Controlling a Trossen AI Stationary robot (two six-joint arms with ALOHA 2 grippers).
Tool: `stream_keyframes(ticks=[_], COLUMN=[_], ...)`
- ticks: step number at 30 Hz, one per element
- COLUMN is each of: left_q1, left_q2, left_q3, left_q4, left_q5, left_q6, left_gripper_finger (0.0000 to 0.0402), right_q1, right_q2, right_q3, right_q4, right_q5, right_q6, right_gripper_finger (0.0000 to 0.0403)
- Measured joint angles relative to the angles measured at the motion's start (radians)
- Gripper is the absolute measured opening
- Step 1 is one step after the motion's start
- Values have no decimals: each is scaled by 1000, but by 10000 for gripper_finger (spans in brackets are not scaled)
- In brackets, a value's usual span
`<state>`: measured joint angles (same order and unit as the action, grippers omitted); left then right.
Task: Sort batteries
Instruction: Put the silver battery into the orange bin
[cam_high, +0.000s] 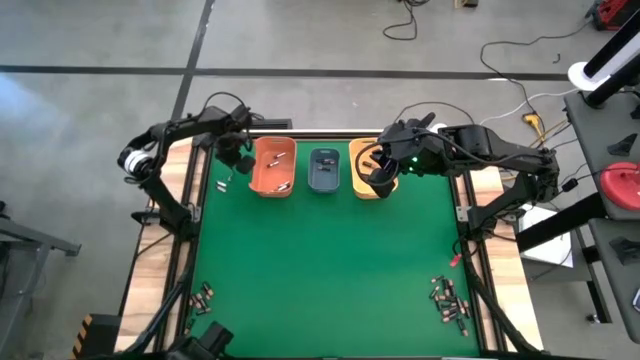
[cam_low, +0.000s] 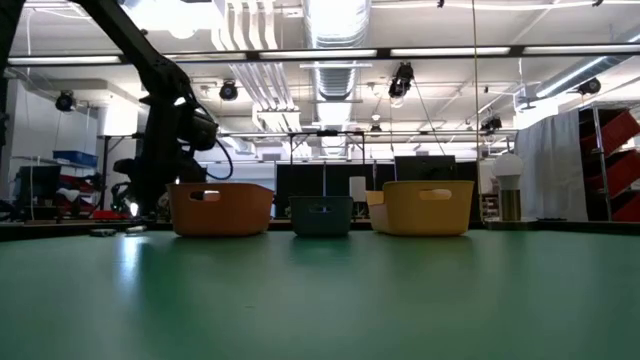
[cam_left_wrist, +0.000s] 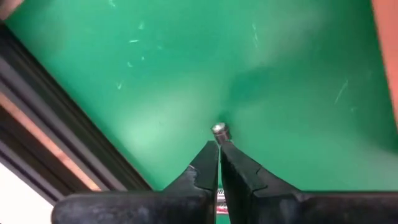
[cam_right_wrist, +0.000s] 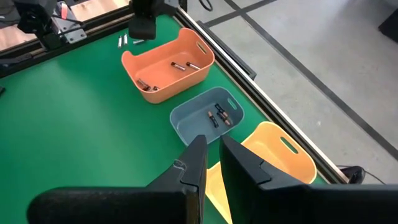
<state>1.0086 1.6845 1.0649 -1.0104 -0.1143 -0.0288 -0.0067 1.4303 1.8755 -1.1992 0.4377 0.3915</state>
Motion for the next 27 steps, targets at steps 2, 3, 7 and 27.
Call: stream_keyframes(ticks=[2,3,7,27], left_q1=[0,0,0,-9], left_q2=[-9,-12,-12,1], left_q3=[0,0,0,-67], left_q4=[-1,-2,-13,56], left_q5=[0,1,7,29], left_q6=[-5,-7,-61,-264], left_gripper_finger=[1,1,1,81], right_q1=[0,0,0,0], right_q2=[0,0,0,0], right_q3=[0,0,0,0], right_q4=[0,0,0,0], right_q5=[0,0,0,0], right_q6=[-1,-2,-1,-2], right_gripper_finger=[38,38,38,38])
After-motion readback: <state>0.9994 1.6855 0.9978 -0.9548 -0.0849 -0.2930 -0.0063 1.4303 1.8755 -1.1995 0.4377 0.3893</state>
